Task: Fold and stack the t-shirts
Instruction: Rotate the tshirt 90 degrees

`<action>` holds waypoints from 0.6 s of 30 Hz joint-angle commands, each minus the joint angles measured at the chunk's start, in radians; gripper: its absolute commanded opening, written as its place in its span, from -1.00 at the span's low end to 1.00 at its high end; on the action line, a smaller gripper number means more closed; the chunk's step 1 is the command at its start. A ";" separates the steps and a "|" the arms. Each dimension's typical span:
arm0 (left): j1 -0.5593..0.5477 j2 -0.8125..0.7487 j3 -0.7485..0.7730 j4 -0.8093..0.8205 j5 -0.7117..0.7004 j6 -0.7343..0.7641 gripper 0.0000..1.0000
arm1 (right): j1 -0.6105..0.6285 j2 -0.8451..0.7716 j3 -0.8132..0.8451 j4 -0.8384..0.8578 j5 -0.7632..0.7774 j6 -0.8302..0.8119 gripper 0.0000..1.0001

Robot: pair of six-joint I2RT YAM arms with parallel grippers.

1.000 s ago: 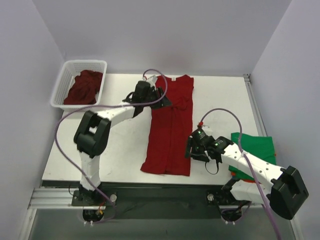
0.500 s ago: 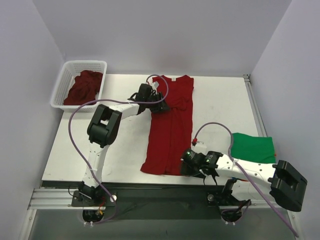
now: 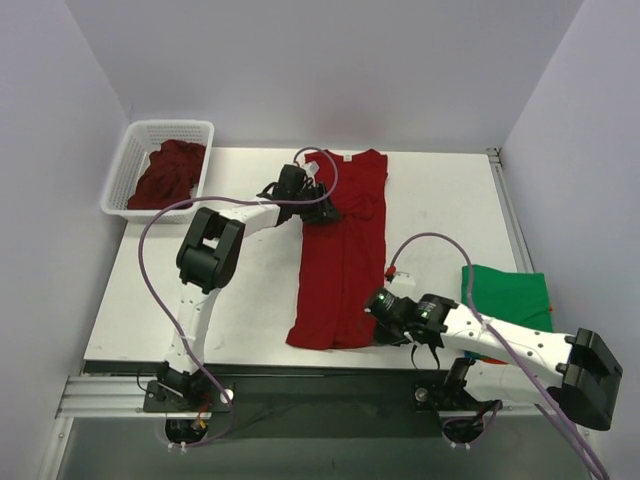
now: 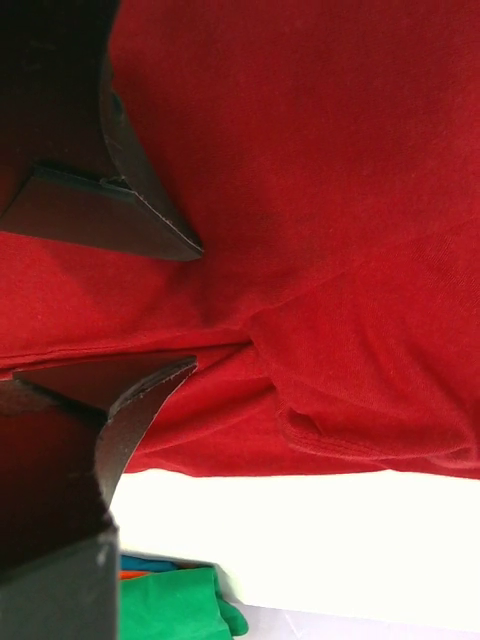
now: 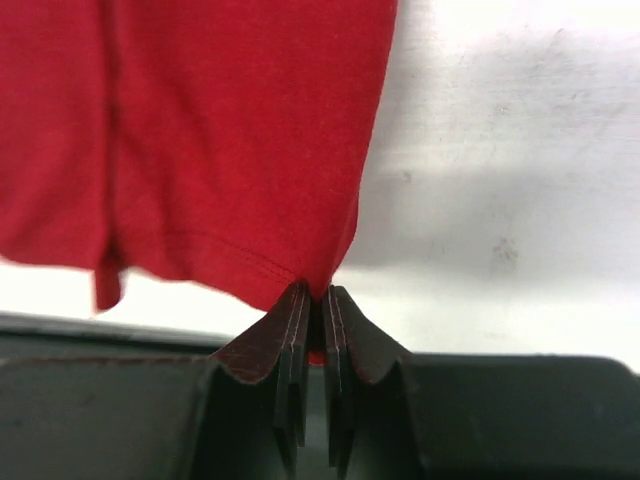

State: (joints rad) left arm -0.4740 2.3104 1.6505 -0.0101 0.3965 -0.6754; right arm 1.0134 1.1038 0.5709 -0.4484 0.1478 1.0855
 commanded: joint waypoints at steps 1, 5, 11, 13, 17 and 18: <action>0.015 0.029 0.052 -0.059 -0.033 0.020 0.06 | -0.018 -0.087 0.081 -0.202 -0.010 -0.067 -0.87; 0.023 0.033 0.063 -0.074 -0.041 0.019 0.07 | -0.021 -0.128 0.118 -0.332 -0.014 -0.098 -0.85; 0.026 0.053 0.106 -0.102 -0.039 0.027 0.07 | -0.042 -0.133 0.083 -0.366 -0.002 -0.113 -0.79; 0.026 0.057 0.118 -0.113 -0.039 0.031 0.07 | -0.044 -0.122 0.049 -0.362 0.004 -0.102 -0.70; 0.026 0.063 0.130 -0.117 -0.030 0.036 0.07 | -0.035 -0.114 0.053 -0.345 0.022 -0.099 0.02; 0.026 0.063 0.132 -0.116 -0.027 0.034 0.06 | -0.033 -0.120 0.064 -0.346 0.025 -0.099 0.10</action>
State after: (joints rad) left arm -0.4614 2.3501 1.7435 -0.0971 0.3901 -0.6689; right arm 0.9710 0.9913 0.6193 -0.7361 0.1387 0.9874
